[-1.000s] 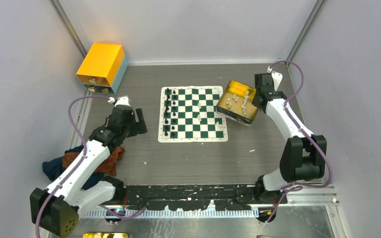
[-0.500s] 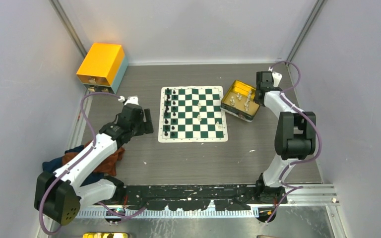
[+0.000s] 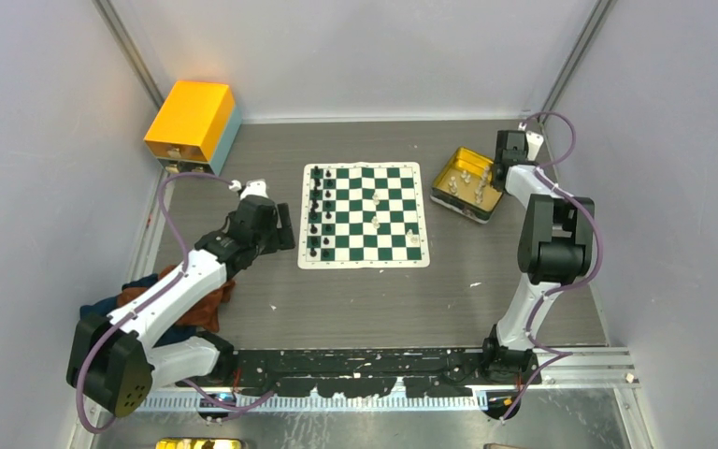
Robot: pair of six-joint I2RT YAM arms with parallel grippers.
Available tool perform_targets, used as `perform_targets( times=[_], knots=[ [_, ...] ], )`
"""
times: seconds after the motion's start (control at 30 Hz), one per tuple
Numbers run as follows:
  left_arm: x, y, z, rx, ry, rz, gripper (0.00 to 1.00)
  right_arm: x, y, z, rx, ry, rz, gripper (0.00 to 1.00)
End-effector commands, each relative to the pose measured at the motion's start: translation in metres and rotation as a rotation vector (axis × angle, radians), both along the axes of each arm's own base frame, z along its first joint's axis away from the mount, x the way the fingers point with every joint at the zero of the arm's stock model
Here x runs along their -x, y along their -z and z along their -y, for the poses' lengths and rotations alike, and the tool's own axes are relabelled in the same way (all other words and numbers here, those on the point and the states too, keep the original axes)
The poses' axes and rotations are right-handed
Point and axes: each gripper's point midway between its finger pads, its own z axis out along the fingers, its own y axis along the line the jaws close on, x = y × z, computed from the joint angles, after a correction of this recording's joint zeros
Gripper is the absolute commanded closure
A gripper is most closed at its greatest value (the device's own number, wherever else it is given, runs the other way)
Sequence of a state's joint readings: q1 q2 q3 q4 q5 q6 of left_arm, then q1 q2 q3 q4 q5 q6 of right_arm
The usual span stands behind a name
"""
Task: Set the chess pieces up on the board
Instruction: Place the storage box at the center of the board.
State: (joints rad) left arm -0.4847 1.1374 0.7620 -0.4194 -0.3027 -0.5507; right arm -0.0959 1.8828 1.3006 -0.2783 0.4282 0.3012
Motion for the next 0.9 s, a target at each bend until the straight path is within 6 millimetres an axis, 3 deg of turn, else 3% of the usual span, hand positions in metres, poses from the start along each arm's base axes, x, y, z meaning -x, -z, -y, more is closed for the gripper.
perform_targets(
  times=[0.0, 0.43, 0.67, 0.77, 0.87],
  knots=[
    [-0.012, -0.011, 0.004, 0.03, -0.025, 0.068, 0.18, -0.026, -0.025, 0.013, 0.022, 0.018, 0.115, 1.0],
    [-0.017, 0.001, 0.014, 0.06, -0.02, 0.057, 0.18, -0.031, -0.008, 0.022, 0.026, 0.029, 0.078, 0.97],
    [-0.028, 0.016, 0.026, 0.059, -0.018, 0.0, 0.14, -0.02, 0.001, 0.028, 0.05, 0.067, 0.051, 0.58],
    [-0.031, 0.019, 0.031, 0.051, -0.016, -0.04, 0.13, -0.015, 0.008, 0.031, 0.051, 0.085, 0.03, 0.48],
    [-0.034, 0.013, 0.034, 0.045, -0.032, -0.059, 0.13, -0.012, 0.0, 0.03, 0.044, 0.093, 0.04, 0.45]
  ],
)
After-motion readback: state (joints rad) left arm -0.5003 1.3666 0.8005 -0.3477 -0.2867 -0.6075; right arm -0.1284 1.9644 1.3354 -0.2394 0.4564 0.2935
